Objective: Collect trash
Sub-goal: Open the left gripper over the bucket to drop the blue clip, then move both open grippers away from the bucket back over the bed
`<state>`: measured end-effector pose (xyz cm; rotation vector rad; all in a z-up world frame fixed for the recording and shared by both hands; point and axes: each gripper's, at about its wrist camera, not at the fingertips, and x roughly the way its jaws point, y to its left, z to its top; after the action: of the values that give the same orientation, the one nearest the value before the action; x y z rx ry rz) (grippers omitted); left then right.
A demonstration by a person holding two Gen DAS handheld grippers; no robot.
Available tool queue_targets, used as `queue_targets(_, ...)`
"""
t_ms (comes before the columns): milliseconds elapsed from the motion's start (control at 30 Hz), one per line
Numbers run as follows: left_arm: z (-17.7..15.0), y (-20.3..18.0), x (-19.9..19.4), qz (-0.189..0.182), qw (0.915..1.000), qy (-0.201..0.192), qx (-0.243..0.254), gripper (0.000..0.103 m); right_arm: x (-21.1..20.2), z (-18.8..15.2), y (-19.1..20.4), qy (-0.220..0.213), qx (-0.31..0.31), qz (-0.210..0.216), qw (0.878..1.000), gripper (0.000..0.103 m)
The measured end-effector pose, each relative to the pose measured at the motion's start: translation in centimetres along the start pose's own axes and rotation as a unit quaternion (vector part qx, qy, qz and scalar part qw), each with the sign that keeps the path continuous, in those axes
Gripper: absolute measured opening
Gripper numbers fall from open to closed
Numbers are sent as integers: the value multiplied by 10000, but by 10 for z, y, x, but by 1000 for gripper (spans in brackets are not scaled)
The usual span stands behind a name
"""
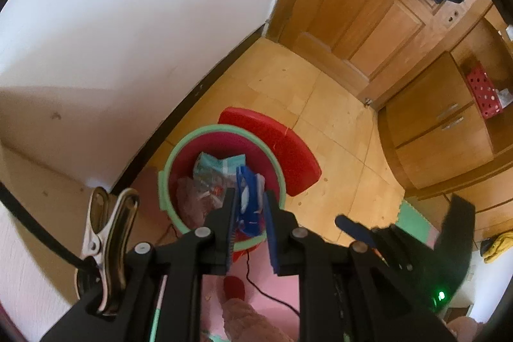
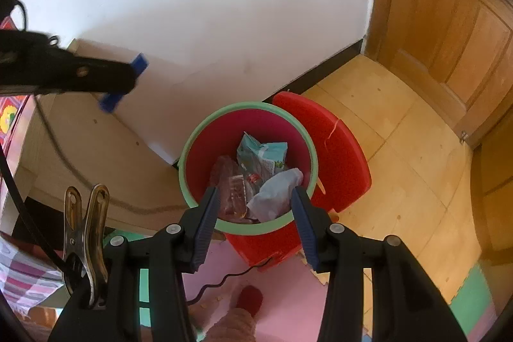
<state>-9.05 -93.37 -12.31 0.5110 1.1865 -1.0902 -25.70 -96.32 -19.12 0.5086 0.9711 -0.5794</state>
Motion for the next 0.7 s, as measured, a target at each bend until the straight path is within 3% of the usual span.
queue_targets(67,7,0,5,-75,10000,14,36,18,-2,-1,-2,-23,59,5,10000,47)
queue_targets(200,14,-2,7,105,9999,-59,56,37,-5,-2,-5,-35,95,-2,9999,47)
queue_targets(700,2,1,0,236,9996,75,-128,38,-21,-2,2,-164,-14,63,9998,47)
